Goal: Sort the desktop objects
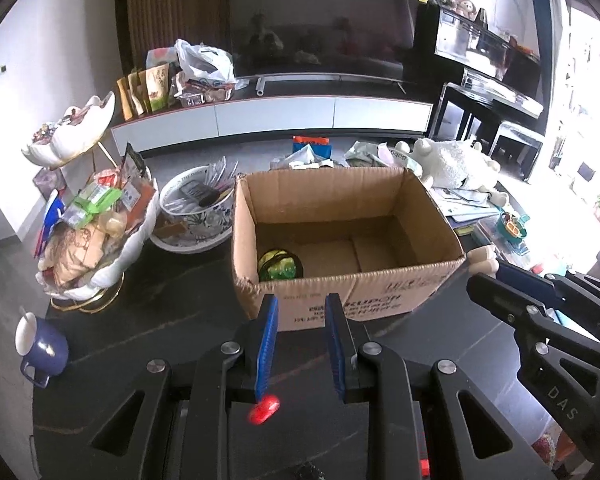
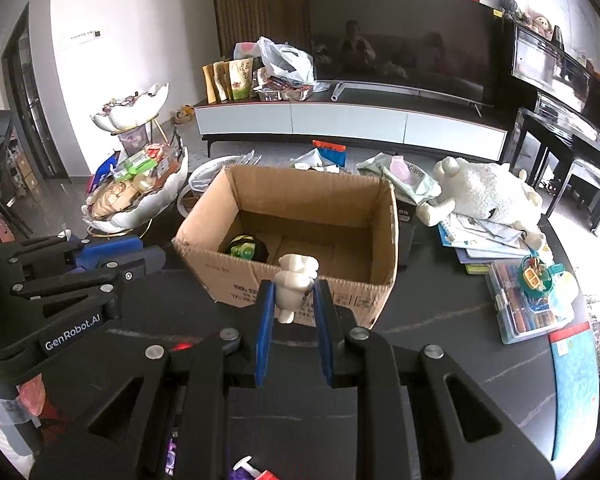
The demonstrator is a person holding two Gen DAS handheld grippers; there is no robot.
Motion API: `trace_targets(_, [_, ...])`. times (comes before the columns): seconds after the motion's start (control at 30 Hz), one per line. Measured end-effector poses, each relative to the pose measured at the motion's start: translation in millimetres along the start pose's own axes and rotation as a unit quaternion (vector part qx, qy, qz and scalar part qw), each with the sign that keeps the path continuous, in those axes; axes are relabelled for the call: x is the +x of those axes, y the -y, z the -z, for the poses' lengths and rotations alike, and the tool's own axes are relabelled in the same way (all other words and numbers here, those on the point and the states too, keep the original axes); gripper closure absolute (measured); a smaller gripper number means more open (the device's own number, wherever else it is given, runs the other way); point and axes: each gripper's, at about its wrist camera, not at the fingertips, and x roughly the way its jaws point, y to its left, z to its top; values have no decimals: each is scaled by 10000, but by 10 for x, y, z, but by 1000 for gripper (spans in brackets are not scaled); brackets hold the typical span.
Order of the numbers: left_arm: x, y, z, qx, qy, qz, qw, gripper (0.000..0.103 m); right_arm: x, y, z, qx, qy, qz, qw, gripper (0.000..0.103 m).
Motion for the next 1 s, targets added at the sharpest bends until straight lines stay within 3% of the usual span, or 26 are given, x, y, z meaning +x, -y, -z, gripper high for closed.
trace_targets(0.37, [158,-69,-197,-1,-16,32,10000,81,310,75,-232,49,-136,-13,9999,85])
trace_targets(0.7, [235,-306,-52,-169,-144,-89,9997,81,762,173,-383,227,-447,12,9987,85])
trace_targets(0.83, [259,-340,29,-121,-158,-133,9997,81,816,187,-379,325,-389,130,9986,85])
trace_targets(1.0, [294,-400,114,-221,-256,-33,9994,64,835,225,-400,386,-414,30,9984,83])
